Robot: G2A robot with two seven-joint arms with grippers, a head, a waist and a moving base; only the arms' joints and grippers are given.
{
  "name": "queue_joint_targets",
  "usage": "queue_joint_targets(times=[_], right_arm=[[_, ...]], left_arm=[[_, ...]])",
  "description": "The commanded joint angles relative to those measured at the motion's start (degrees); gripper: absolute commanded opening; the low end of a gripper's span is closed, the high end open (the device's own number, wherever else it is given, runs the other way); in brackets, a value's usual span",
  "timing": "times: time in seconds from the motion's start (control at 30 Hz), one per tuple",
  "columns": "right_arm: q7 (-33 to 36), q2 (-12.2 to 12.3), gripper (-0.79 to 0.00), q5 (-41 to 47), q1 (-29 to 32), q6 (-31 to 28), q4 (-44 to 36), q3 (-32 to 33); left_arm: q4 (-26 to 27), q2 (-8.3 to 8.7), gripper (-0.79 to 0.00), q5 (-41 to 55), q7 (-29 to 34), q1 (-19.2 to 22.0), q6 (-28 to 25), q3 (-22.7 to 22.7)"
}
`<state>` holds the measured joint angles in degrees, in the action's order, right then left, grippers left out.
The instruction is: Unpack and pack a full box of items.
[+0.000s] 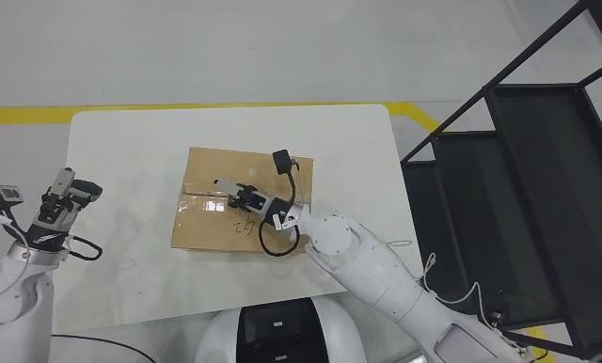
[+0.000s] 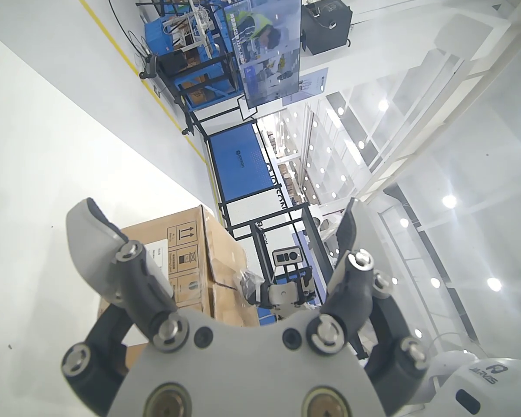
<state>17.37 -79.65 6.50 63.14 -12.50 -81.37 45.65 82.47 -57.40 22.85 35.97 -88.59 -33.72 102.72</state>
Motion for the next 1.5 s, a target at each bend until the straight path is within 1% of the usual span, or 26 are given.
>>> queue_joint_targets(times=[0.0,0.27,0.43,0.6,0.8,0.9,0.97,1.07,1.2,1.27,1.37,1.47], right_arm=[[-0.29,-0.71,0.000,-0.29,-1.92,0.46,1.24,-1.33],[1.39,-4.35,0.000,2.69,-8.62,-1.06,8.08,-7.23],[0.21,-6.74,0.000,4.11,-11.75,-2.30,12.72,-9.78],[-0.70,-8.87,0.000,5.25,-13.72,-4.42,15.83,-11.58],[-0.99,-11.25,0.000,6.16,-15.63,-5.46,19.72,-13.31],[-1.76,-12.29,0.000,5.65,-16.55,-5.52,21.81,-13.84],[-2.04,-12.79,0.000,5.89,-16.70,-6.88,22.11,-13.71],[-2.31,-12.78,0.000,7.10,-15.58,-11.33,21.14,-12.05],[-2.28,-11.60,0.000,6.24,-12.77,-14.10,17.78,-8.74],[-2.07,-10.71,0.000,4.95,-10.74,-13.43,15.99,-6.91],[-1.77,-9.45,0.000,3.06,-7.59,-9.69,13.60,-4.43],[-0.14,-8.77,0.000,2.59,-5.47,-6.21,11.11,-3.17]], left_arm=[[0.30,0.00,0.000,-0.37,0.12,-0.17,0.26,0.15],[1.41,-0.06,0.000,-0.66,0.20,-0.95,0.61,0.86],[1.66,-0.17,0.000,-0.50,0.34,-1.14,0.70,0.73],[1.75,-0.26,0.000,-0.37,0.44,-1.32,0.59,0.73],[2.07,-0.40,0.000,-0.24,0.32,-1.88,0.26,0.82],[2.25,-0.49,0.000,-0.28,0.39,-2.10,0.25,0.59],[2.36,-0.53,0.000,-0.23,0.51,-2.15,0.34,0.47],[2.60,-0.58,0.000,-0.25,0.73,-2.21,0.28,0.42],[3.20,-0.62,0.000,-0.08,1.61,-2.15,0.25,0.15],[3.39,-0.64,0.000,-0.05,2.11,-2.05,0.34,-0.03],[3.31,-0.67,0.000,0.03,2.49,-1.83,0.39,-0.20],[3.06,-0.69,0.000,0.06,2.89,-1.48,0.48,-0.37]])
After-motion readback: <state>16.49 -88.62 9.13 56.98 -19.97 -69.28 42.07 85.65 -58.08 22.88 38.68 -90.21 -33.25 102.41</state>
